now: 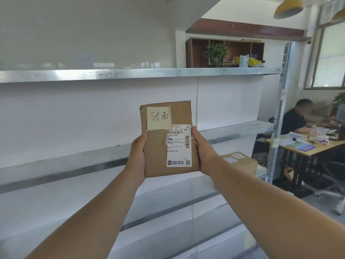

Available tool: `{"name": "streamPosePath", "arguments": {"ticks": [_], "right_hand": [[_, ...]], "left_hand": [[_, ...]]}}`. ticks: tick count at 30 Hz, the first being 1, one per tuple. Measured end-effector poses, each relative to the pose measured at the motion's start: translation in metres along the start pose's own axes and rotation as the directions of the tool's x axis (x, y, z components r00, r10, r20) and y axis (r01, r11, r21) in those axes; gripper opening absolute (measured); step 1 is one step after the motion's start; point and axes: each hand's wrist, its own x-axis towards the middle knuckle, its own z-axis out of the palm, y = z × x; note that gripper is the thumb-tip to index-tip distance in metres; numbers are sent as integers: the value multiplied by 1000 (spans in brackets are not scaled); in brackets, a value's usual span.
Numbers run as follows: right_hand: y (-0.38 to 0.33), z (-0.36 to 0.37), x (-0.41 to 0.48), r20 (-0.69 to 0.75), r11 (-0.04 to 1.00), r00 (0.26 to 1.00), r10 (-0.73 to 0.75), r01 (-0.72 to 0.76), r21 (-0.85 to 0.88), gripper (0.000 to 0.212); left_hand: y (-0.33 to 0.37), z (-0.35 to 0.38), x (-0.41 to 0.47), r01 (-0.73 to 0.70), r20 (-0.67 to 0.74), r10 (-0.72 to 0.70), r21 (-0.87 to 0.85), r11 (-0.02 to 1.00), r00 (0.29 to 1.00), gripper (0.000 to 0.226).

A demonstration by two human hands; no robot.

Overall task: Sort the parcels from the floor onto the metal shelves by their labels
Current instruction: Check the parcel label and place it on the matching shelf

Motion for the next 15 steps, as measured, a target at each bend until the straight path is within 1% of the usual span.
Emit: {"name": "streamPosePath", "arguments": {"ticks": [4,10,15], "right_hand": [[-12,-32,14,-4,999,1000,-29,29,38,72],[-32,-80,49,-82,998,996,-44,46,29,74],[-46,-121,87,-104,997,993,-60,64,43,77]], "left_hand": [[-5,36,22,-15,20,15,29,999,1000,60],[-23,81,70,2,48,-4,44,999,999,63],[-45,118,119,-12,117,7,43,999,993,58]]}}
